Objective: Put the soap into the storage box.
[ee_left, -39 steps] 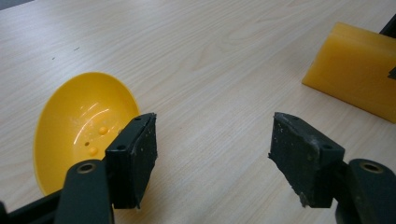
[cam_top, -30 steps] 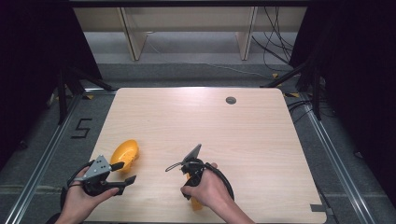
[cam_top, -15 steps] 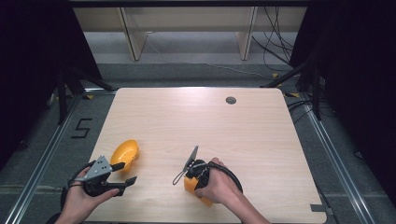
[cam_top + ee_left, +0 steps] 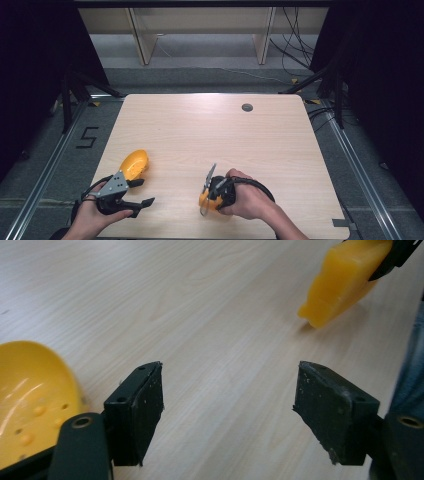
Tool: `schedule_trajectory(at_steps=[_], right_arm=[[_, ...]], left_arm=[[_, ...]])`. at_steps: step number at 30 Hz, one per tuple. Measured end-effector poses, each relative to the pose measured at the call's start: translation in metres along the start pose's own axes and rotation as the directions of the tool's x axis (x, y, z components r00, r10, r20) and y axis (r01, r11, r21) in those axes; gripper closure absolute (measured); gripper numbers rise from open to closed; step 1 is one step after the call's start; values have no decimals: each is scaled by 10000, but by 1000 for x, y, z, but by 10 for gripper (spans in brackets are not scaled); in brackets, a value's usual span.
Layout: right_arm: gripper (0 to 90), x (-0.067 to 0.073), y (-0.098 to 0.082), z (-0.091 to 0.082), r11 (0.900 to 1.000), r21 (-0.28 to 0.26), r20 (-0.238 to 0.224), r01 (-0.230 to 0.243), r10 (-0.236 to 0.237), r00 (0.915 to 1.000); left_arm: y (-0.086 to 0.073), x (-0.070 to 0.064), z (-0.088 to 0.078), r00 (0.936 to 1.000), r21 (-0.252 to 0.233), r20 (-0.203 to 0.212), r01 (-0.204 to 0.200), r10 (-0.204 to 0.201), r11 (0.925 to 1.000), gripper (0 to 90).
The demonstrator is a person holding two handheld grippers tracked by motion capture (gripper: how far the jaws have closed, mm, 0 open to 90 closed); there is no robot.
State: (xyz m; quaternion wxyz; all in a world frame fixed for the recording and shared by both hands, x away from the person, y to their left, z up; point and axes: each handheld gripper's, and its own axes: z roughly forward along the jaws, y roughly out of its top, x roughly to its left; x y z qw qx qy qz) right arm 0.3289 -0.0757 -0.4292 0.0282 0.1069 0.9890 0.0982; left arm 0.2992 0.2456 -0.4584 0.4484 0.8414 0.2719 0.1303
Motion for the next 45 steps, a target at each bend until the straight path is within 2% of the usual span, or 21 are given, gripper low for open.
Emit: schedule_trajectory(at_steps=[2,4,5,7,9,16,18,19,23,24,25,26,27,29,34,37,40,41,42,43,45], right_arm=[[618,5,-1,-5,9975,-624,-386,318,-343,9987],[618,11,-1,-12,9943,-1024,-603,290,-353,9976],[618,13,0,-14,9955,-860,-776,404,-471,9959],[618,13,0,-15,9920,-980,-548,792,-849,9949],[618,13,-1,-16,9945,-801,-628,667,-718,9954],[617,12,-2,-19,9878,-904,-697,1268,-1333,9886],[618,15,0,-22,9892,-1021,-966,1051,-1150,9887],[618,14,1,-22,9841,-1236,-898,1275,-1391,9862],[618,15,4,-28,9856,-1212,-1026,1176,-1303,9862],[618,16,5,-29,9855,-1210,-1003,1192,-1316,9862],[618,14,5,-29,9817,-1299,-943,1395,-1523,9838],[618,12,7,-27,9711,-1562,-915,1807,-1964,9762],[618,12,7,-27,9678,-1613,-902,1933,-2095,9736],[618,13,7,-28,9723,-1546,-907,1754,-1908,9774],[618,14,9,-27,9726,-1526,-1005,1752,-1917,9763],[618,14,10,-27,9710,-1612,-1079,1764,-1950,9749],[618,14,13,-27,9690,-1629,-1083,1860,-2049,9728],[618,14,13,-27,9692,-1609,-1088,1865,-2052,9726],[618,14,14,-26,9686,-1645,-1105,1862,-2057,9724],[618,15,14,-27,9707,-1606,-1160,1786,-1983,9733],[618,14,15,-26,9685,-1648,-1118,1868,-2065,9720]], left_arm=[[1,-3,3,9997,61,249,6,-7,10000,272],[2,-7,6,9988,109,449,-185,180,9998,271],[2,-9,8,9985,23,533,-99,98,9999,271],[5,-14,12,9958,-51,905,-144,148,9999,264],[9,-19,14,9908,-23,1310,-337,337,9994,243],[27,-35,33,9635,-165,2305,-1359,1360,9906,190],[33,-39,38,9506,-121,2586,-1745,1716,9846,188],[37,-43,43,9420,-98,2766,-1952,1903,9807,184],[49,-52,57,9054,-204,3229,-2847,2758,9584,176],[51,-54,60,9026,-322,3216,-2915,2861,9560,181],[53,-54,61,8946,-303,3243,-3151,3076,9486,198],[53,-55,63,8951,-354,3229,-3133,3076,9490,220],[55,-55,65,8869,-279,3317,-3314,3214,9431,236],[55,-56,68,8842,-352,3355,-3330,3250,9423,278],[56,-58,74,8624,-370,3812,-3459,3332,9376,333],[56,-59,76,8615,-600,3806,-3395,3360,9387,393],[56,-57,77,8505,-579,4041,-3435,3366,9374,436],[55,-58,79,8513,-679,4112,-3281,3260,9422,453],[55,-58,80,8457,-702,4171,-3351,3328,9396,458],[54,-58,81,8475,-674,4148,-3344,3312,9400,461],[54,-58,82,8383,-690,4261,-3447,3401,9362,479]])
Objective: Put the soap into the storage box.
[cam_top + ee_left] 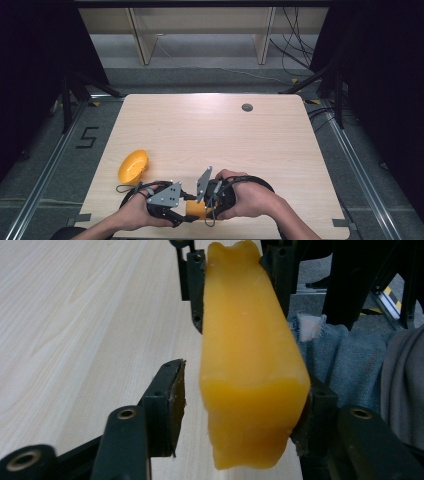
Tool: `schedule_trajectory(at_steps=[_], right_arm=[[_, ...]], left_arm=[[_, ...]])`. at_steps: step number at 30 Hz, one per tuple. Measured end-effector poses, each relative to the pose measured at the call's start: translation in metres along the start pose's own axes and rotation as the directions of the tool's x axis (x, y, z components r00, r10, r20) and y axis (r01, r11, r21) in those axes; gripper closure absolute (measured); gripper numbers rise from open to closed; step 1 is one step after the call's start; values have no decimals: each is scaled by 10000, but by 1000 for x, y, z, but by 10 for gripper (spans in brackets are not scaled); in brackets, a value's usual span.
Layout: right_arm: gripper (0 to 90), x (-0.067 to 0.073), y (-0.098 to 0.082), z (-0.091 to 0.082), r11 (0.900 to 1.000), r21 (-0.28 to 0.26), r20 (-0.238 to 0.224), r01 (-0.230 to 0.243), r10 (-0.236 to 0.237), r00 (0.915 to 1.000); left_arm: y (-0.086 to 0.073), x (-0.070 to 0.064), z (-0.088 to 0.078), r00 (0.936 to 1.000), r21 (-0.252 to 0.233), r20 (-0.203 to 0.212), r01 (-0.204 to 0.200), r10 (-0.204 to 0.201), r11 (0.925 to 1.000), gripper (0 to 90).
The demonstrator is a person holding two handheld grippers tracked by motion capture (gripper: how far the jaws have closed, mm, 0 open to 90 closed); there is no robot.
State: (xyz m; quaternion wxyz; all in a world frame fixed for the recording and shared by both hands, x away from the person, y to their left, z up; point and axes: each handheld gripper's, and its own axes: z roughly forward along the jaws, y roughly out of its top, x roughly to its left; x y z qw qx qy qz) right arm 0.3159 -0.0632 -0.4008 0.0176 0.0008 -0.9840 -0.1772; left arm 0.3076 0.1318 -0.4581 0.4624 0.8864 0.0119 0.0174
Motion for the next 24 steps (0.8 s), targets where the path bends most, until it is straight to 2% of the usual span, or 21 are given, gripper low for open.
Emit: schedule_trajectory(at_steps=[1,5,6,7,9,13,14,16,18,19,23,24], right_arm=[[618,0,0,0,10000,-26,1,8,-8,10000],[618,-1,1,-1,9999,17,-22,-100,100,9999],[618,-3,2,-1,9999,-34,-37,128,-128,9999],[618,-2,2,-1,10000,20,-5,-49,49,10000],[618,-1,2,-2,10000,30,34,-42,42,10000],[618,-2,3,-3,10000,-17,87,-28,28,10000],[618,-3,3,-3,10000,-38,125,4,-3,9999],[617,-3,4,-3,10000,-18,173,36,-35,9998],[617,-3,5,-4,10000,7,188,62,-62,9998],[618,-4,5,-3,9995,-27,174,301,-301,9994],[616,-4,6,-5,9999,73,89,139,-139,9999],[616,-3,6,-5,9999,88,32,77,-77,10000]], left_arm=[[0,-1,1,9999,-139,-22,101,-101,9999,492],[0,-3,0,10000,-147,-76,-60,59,9999,560],[0,-2,0,9999,-95,-91,-117,117,9999,573],[1,-2,0,9999,-84,-103,-95,95,9999,575],[1,-2,0,9999,-117,-94,-72,71,9999,580],[1,0,-1,9998,-236,-91,186,-188,9995,588],[1,-1,-1,9991,-324,-99,410,-414,9986,592],[1,0,-2,9991,-227,-165,375,-379,9990,595],[1,-1,-2,9985,-274,-148,526,-530,9982,597],[1,-1,-2,9986,-266,-145,501,-505,9984,598],[3,-3,-3,9972,-370,-174,721,-728,9967,601],[4,-3,-4,9974,-275,-71,715,-717,9971,602]])
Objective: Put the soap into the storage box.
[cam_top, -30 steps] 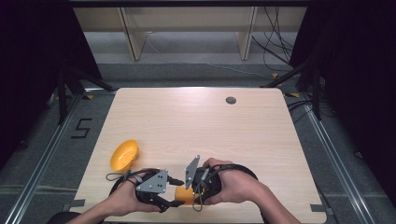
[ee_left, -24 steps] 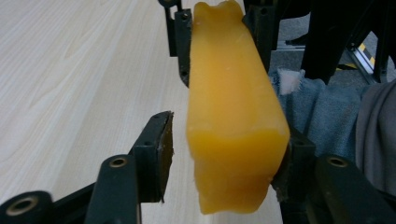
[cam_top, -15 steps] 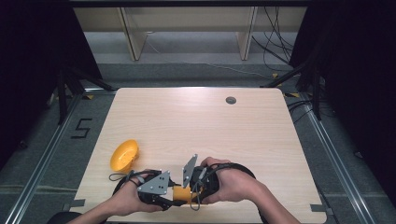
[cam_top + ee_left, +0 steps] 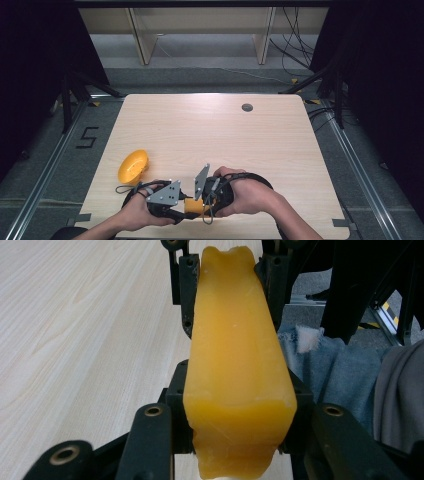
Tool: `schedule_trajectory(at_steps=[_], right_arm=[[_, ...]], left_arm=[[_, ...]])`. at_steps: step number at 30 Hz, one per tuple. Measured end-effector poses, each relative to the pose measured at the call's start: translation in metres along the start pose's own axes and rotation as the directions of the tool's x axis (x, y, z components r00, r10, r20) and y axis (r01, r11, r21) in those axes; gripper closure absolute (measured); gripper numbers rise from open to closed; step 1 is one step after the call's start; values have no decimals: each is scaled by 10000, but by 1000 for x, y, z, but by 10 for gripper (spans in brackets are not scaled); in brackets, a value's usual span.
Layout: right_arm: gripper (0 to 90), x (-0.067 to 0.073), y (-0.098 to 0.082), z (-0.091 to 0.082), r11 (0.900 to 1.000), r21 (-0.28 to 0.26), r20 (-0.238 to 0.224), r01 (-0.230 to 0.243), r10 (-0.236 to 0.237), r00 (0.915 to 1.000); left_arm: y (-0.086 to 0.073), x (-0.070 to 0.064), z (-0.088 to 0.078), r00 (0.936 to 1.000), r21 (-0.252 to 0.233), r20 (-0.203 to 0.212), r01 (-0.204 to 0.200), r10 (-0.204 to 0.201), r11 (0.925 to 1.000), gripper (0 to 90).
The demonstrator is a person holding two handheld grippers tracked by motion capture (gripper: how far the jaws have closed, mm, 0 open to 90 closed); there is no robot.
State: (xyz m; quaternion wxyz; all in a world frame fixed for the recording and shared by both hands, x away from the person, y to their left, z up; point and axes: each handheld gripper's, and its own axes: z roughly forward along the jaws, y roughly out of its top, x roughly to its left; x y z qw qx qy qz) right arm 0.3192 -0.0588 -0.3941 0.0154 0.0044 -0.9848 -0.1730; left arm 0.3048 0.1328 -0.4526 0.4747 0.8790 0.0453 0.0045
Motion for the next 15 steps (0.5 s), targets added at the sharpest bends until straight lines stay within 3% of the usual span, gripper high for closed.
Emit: schedule_trajectory(at_steps=[4,8,11,15], right_arm=[[615,-1,2,-3,9997,-115,-96,234,-235,9997],[613,-1,3,-9,9995,-293,-55,127,-129,9999],[606,0,3,-14,9993,-373,-65,11,-13,10000],[564,-1,2,-16,9992,-406,30,-27,28,10000]], left_arm=[[2,-1,-4,10000,-147,-15,69,-69,9999,604],[5,-2,-8,9999,-339,-80,142,-145,9993,604],[5,-2,-9,9998,-273,-5,219,-219,9994,605],[4,-3,-9,9995,-135,-232,219,-222,9997,605]])
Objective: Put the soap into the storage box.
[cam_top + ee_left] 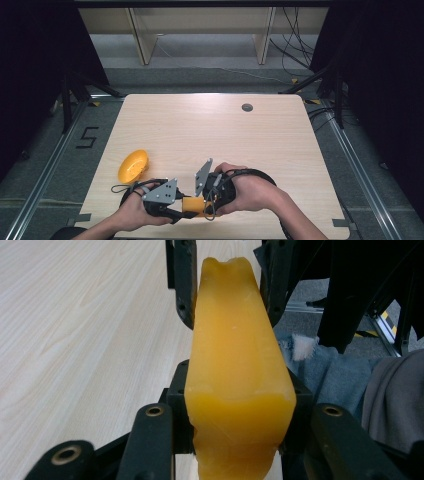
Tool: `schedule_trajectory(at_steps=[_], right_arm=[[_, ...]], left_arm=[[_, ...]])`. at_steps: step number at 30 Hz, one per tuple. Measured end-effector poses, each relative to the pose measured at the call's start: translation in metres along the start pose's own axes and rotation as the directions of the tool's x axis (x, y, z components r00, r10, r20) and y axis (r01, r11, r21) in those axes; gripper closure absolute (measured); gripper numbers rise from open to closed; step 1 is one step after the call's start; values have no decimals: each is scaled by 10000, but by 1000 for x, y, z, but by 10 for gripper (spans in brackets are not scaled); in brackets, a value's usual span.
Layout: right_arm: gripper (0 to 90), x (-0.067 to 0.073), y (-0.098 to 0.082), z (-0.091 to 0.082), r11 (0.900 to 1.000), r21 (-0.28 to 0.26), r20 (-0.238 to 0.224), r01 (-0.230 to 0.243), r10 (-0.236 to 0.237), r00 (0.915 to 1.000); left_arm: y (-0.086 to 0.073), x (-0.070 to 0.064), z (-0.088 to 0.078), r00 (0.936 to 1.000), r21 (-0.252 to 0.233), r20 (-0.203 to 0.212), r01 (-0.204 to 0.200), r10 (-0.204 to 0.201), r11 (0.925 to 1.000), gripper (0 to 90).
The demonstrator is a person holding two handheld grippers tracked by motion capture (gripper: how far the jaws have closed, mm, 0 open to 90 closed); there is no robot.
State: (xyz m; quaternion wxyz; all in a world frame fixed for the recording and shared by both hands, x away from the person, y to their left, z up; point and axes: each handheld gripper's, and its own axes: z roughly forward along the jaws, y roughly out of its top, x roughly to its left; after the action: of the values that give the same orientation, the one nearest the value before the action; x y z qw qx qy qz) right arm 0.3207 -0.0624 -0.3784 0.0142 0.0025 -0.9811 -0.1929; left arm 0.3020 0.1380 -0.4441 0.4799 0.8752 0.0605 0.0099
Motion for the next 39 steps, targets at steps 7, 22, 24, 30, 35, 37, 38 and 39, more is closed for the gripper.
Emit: schedule_trajectory(at_steps=[7,22,24,30,35,37,38,39], right_arm=[[450,-5,-13,-18,9935,-923,463,-664,708,9964],[475,-10,-106,-33,8056,-4518,2104,-3833,5138,8317],[478,-9,-115,-27,7775,-4644,2091,-4241,5616,8006],[498,-7,-135,-14,7115,-5162,2503,-4767,6576,7105],[498,-8,-143,-8,6733,-5237,2434,-5220,7054,6656],[498,-9,-143,-8,6693,-5109,2287,-5394,7107,6653],[498,-9,-143,-7,6784,-5087,2408,-5300,7032,6689],[497,-10,-143,-6,6834,-5091,2438,-5233,6976,6737]], left_arm=[[-3,2,-14,9988,-103,-372,325,-329,9994,605],[-31,2,-97,8740,-1579,-3880,2497,-2926,9553,605],[-38,1,-111,8291,-1887,-4568,2638,-3223,9459,605],[-51,0,-138,6901,-3025,-5749,3199,-4395,8979,605],[-54,4,-148,5848,-3806,-6446,3131,-4924,8701,605],[-56,6,-150,5257,-4144,-6591,3428,-5378,8430,604],[-58,8,-150,5063,-4209,-6693,3449,-5439,8390,605],[-59,10,-149,4904,-4267,-6762,3476,-5498,8349,604]])
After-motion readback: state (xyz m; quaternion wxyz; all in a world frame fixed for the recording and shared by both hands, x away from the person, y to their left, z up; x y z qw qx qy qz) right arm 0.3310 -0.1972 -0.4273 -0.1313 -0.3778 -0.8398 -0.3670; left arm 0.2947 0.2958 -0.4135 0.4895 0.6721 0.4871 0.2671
